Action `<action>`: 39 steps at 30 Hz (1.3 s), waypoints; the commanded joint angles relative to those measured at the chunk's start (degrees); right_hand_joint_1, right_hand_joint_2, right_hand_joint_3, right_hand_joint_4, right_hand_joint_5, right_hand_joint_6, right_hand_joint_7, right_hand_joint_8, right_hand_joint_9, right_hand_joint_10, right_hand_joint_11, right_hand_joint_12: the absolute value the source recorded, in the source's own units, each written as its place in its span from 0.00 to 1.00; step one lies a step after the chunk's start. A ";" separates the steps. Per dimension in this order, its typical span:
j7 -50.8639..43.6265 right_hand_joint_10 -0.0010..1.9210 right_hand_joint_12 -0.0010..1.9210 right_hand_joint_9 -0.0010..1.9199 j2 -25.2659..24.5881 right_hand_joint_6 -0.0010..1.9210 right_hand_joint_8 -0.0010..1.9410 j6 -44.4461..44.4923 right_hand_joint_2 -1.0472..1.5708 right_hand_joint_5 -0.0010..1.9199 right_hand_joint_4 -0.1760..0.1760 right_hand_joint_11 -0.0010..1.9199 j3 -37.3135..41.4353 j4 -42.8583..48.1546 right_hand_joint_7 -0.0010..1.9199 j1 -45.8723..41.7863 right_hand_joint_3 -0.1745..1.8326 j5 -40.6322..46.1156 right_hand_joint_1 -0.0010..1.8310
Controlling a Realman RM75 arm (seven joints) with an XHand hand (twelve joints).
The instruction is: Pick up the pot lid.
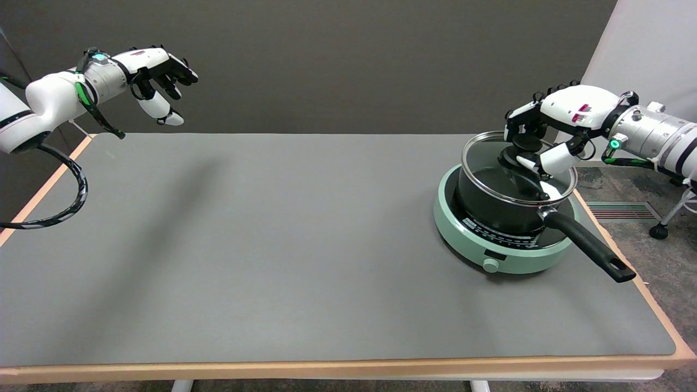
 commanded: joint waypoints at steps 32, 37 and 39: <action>0.31 0.64 0.63 0.47 1.32 0.64 0.64 -1.76 0.77 0.41 0.35 0.35 4.24 1.97 0.51 -1.57 0.29 1.63 0.66; 0.31 0.64 0.62 0.47 1.72 0.64 0.64 -3.17 0.77 0.41 0.36 0.35 7.93 2.82 0.51 -1.45 0.29 4.58 0.66; 0.39 0.65 0.61 0.47 1.96 0.64 0.64 -3.44 0.77 0.41 0.35 0.35 9.07 3.17 0.50 -1.37 0.29 5.56 0.66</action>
